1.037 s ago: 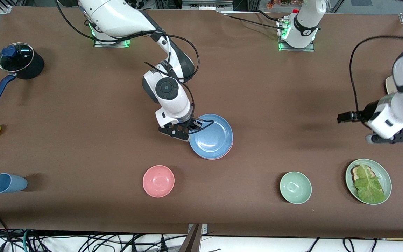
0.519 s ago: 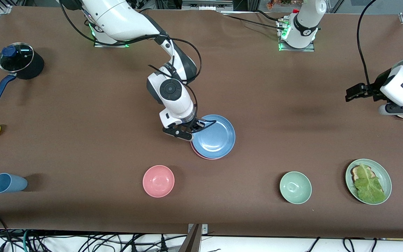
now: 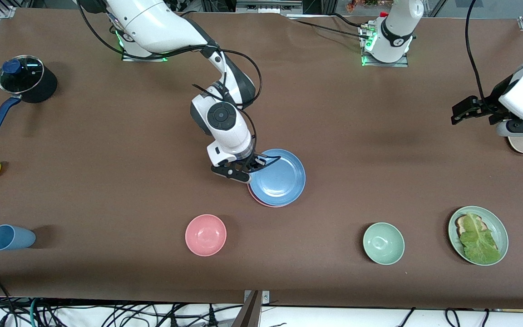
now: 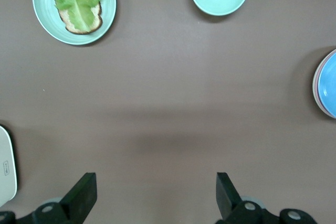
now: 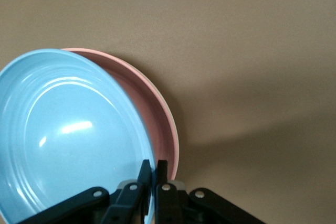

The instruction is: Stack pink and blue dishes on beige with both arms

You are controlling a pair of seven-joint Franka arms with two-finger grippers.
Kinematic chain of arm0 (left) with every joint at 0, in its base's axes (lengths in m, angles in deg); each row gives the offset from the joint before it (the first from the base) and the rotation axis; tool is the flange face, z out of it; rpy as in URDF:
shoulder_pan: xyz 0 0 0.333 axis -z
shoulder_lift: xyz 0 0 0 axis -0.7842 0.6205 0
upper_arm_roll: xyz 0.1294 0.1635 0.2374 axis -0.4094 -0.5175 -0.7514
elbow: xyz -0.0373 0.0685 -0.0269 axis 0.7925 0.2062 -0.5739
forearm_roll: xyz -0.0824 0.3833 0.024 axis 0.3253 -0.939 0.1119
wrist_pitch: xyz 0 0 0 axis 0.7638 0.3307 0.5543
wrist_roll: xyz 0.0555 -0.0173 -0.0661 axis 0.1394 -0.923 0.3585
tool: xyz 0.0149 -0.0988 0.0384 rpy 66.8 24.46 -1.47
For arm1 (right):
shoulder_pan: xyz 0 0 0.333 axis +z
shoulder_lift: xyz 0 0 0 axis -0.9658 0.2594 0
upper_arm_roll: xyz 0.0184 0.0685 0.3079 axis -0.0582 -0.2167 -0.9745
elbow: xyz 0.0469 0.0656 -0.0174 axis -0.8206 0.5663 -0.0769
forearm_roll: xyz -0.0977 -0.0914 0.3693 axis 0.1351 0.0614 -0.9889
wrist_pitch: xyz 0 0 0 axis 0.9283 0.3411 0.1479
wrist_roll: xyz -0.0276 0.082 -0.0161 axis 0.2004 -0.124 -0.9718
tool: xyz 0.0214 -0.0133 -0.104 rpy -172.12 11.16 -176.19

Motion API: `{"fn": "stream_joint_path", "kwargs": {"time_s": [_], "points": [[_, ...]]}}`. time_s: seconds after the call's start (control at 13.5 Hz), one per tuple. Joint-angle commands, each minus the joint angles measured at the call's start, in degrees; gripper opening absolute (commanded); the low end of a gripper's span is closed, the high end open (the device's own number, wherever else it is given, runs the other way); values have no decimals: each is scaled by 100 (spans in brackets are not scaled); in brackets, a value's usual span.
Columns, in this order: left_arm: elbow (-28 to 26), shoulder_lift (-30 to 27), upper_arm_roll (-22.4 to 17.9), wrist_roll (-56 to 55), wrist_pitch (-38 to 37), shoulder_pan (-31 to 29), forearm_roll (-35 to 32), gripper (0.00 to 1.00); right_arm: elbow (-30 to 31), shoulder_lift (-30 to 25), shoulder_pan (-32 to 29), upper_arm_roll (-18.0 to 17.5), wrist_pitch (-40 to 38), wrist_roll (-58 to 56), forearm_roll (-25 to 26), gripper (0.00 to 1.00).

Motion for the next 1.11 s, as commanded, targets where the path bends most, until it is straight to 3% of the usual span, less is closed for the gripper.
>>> {"fn": "stream_joint_path", "kwargs": {"time_s": [0.0,0.37,0.74,1.04], "points": [[279,-32,-145,129,-126,79,-8,100,-173,80,22,-2,8,80,107,16],[376,12,-180,146,-170,88,-79,100,-199,10,-39,33,8,-51,186,47],[402,56,-189,147,-153,97,-114,100,-182,-437,-188,305,-290,-358,195,100],[393,118,-163,155,-162,79,-228,100,-50,-938,-224,981,-984,-1123,142,100]]}}
